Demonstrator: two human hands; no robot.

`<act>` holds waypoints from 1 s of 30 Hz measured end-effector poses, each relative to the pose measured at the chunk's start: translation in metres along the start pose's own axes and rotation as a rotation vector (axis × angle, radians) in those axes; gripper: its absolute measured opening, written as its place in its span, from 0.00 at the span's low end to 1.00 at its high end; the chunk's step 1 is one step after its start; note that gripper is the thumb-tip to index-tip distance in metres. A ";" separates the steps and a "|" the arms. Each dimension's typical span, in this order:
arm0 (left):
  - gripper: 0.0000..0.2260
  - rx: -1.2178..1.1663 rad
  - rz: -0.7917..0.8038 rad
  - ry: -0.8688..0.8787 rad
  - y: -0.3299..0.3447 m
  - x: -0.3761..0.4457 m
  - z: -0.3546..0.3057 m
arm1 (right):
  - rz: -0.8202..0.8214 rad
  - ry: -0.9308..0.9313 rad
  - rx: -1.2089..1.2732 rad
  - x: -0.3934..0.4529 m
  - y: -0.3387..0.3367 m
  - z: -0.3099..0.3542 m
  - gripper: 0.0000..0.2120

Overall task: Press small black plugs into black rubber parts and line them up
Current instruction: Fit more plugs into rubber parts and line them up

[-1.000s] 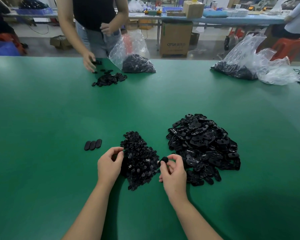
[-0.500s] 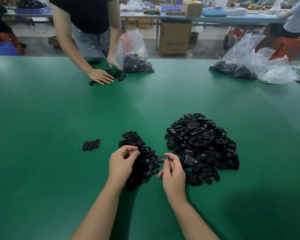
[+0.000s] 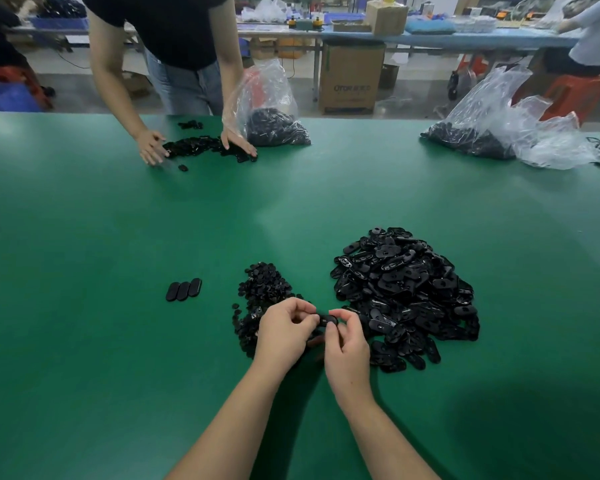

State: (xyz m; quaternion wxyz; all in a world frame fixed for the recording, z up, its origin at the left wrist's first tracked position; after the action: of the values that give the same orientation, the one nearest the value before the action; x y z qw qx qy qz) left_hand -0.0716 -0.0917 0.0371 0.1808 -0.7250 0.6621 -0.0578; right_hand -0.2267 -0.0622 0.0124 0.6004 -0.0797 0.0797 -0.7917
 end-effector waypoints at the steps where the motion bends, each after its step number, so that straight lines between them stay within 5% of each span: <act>1: 0.06 0.014 0.001 -0.003 0.001 -0.001 0.000 | 0.004 0.008 -0.001 0.000 0.000 0.000 0.10; 30: 0.06 0.296 0.038 0.047 0.007 0.002 -0.018 | 0.003 0.084 0.052 0.001 0.001 -0.006 0.15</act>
State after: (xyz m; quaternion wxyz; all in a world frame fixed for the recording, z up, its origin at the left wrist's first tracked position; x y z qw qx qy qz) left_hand -0.0833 -0.0971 0.0510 0.2714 -0.6762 0.6640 -0.1681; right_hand -0.2276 -0.0628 0.0061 0.5996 -0.0307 0.0842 -0.7953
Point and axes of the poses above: each hand's wrist, its own x-axis towards the middle knuckle, its own y-axis out of the palm, z = x × y, the point moved 10 cm from there along x, towards the middle knuckle, and after that the axes turned 1 degree about z, right-handed, at the moved point
